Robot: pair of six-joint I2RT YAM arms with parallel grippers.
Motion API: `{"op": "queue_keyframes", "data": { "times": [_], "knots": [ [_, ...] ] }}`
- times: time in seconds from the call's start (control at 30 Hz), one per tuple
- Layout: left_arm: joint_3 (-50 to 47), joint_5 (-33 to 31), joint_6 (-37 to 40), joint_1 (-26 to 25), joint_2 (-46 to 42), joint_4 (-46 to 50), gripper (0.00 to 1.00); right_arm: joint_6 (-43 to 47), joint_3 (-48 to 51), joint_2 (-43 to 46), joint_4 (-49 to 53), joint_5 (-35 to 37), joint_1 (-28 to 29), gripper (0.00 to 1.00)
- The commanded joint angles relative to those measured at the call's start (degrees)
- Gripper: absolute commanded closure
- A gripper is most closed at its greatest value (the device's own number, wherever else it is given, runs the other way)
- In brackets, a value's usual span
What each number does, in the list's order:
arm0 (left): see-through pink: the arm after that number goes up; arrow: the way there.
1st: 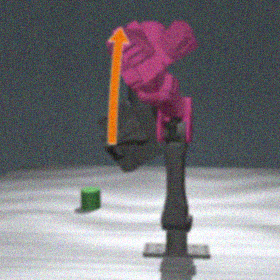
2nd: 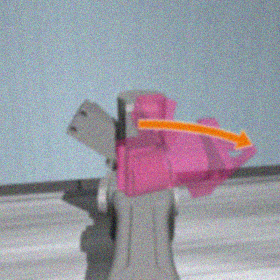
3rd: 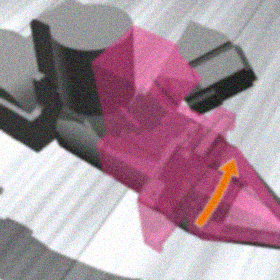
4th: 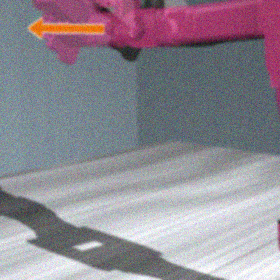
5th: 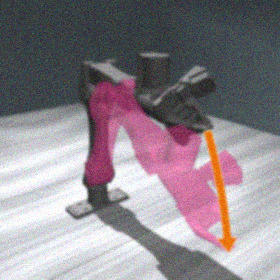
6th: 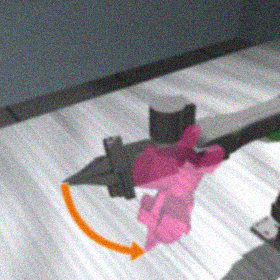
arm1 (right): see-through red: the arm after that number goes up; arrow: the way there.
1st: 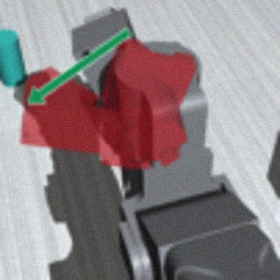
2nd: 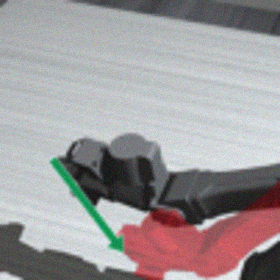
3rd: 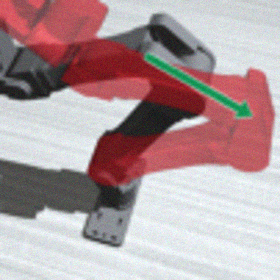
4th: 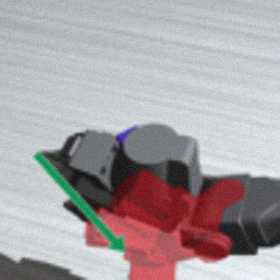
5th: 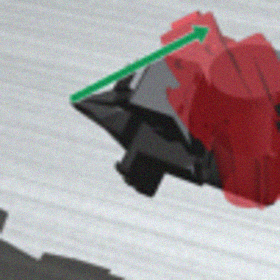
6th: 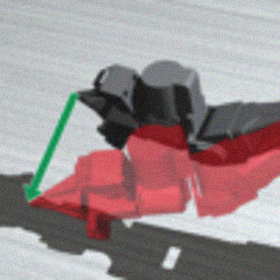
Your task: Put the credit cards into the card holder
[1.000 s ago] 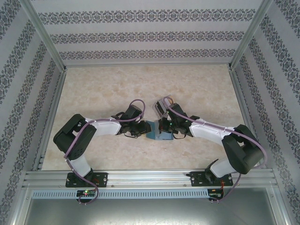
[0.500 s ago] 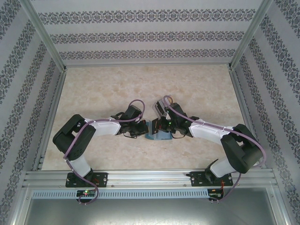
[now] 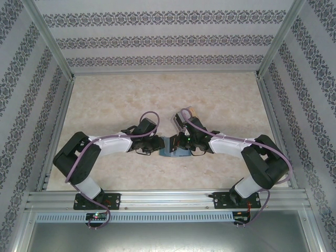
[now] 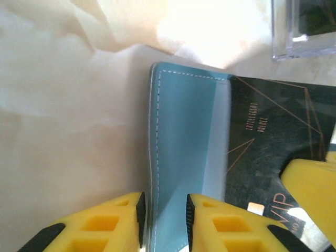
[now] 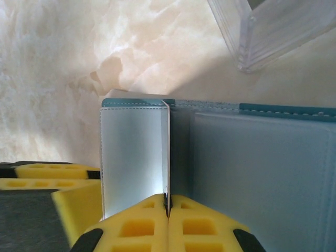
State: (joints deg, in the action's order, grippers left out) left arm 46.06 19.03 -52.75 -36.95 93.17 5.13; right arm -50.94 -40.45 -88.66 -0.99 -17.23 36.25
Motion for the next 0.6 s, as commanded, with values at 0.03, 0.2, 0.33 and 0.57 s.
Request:
{"op": "queue_keyframes", "data": {
  "times": [0.03, 0.2, 0.33, 0.57],
  "knots": [
    [-0.91, -3.84, 1.42, 0.47, -3.87, 4.76, 0.67, -0.32, 0.70, -0.72, -0.58, 0.89, 0.05, 1.00],
    [-2.06, 0.10, 1.45, 0.47, -2.62, -1.03, 0.50, -0.30, 1.00, -0.40, -0.68, 0.64, -0.04, 1.00],
    [0.74, 1.45, 1.95, 0.31, 1.27, 0.32, 0.53, -0.22, 0.66, 2.04, 0.15, 0.42, -0.14, 1.00],
    [3.44, 2.59, 2.80, 0.27, 4.60, 1.97, 0.68, 2.86, 0.63, 12.18, 9.29, 5.28, -2.24, 1.00]
  ]
}}
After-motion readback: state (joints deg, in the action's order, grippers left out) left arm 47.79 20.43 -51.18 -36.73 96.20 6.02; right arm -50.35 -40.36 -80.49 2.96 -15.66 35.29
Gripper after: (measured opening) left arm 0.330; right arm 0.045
